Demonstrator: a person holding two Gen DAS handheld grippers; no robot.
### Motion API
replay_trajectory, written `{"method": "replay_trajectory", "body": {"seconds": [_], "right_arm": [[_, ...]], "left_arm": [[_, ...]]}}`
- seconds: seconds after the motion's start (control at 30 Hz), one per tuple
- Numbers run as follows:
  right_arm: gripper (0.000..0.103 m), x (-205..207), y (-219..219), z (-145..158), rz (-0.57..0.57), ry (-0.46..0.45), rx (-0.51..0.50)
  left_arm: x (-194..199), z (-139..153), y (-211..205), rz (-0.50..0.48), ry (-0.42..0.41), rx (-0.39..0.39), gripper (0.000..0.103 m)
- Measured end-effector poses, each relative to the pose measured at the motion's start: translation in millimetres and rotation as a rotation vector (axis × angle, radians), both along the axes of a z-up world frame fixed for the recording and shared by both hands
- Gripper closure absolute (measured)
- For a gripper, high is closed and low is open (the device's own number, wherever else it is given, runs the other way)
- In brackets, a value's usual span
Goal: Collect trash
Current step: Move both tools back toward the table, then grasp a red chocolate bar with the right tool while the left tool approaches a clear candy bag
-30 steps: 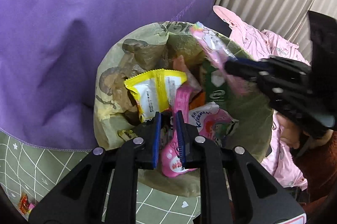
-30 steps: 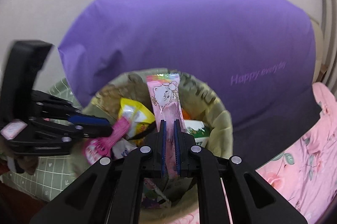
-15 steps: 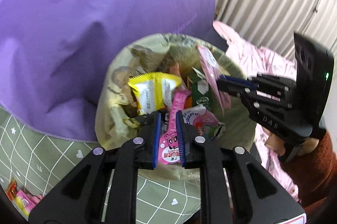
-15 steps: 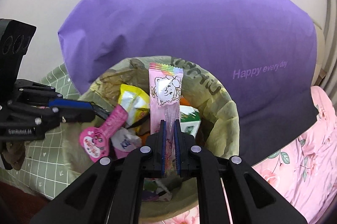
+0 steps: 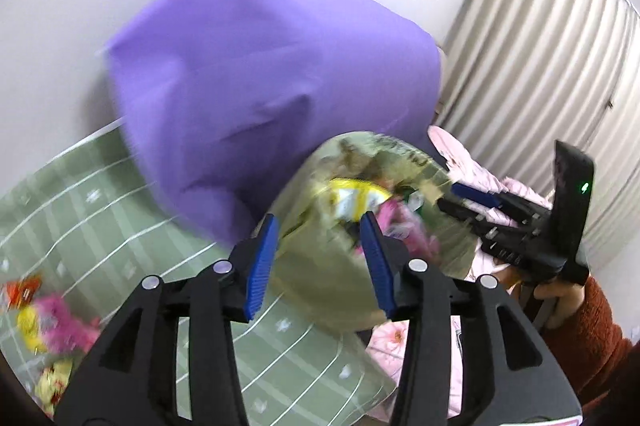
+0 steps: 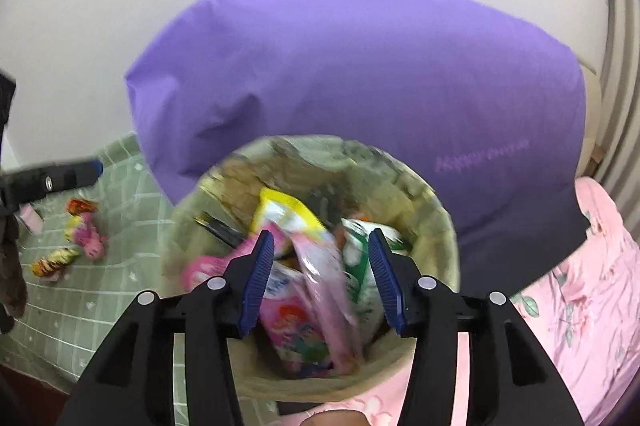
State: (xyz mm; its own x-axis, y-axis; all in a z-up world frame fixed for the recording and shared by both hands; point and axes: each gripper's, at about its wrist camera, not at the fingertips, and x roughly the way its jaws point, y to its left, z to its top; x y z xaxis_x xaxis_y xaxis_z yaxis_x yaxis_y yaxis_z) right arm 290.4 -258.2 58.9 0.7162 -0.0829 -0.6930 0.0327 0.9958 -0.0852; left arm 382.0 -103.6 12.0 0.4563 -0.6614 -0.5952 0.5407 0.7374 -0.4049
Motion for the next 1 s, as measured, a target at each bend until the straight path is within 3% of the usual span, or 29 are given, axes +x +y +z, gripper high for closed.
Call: {"method": "replay_trajectory", "body": {"seconds": [0.17,0.27,0.37,0.5,0.73,0.87,1.0], "right_arm": [[0.045,1.6,36.6,10.9,0.094,-0.083,0.103],[0.044,11.6,71.3,2.3,0.182,-0.032,0.109],[0.044,22.8,113.8,-12.7,0.293,0.01,0.073],[0.044,46.3,169.3,-41.3,0.407,0.098,0.064],[0.044,63.4,231.5,-82.2,0.549,0.142,0.045],[0.044,74.3,260.6,-99.7,0.632,0.153,0.005],[0.044,93.0,285.8,-121.7,0.673,0.211,0.039]], "left_arm": [[-21.0,-33.7,74.5,0.145,0.012,0.071,0.06],[-32.4,-60.6,129.5,0.269,0.033,0.161,0.06],[-40.5,-89.9,188.5,0.411,0.115,0.138,0.06],[-49.7,-109.3,242.7,0.553,0.153,0.139,0.06],[-56.3,-110.6,283.4,0.609,0.149,0.169,0.058],[-55.3,-134.4,289.3,0.57,0.235,0.159,0.058],[-68.4,-153.9,280.6,0.53,0.293,0.162,0.058]]}}
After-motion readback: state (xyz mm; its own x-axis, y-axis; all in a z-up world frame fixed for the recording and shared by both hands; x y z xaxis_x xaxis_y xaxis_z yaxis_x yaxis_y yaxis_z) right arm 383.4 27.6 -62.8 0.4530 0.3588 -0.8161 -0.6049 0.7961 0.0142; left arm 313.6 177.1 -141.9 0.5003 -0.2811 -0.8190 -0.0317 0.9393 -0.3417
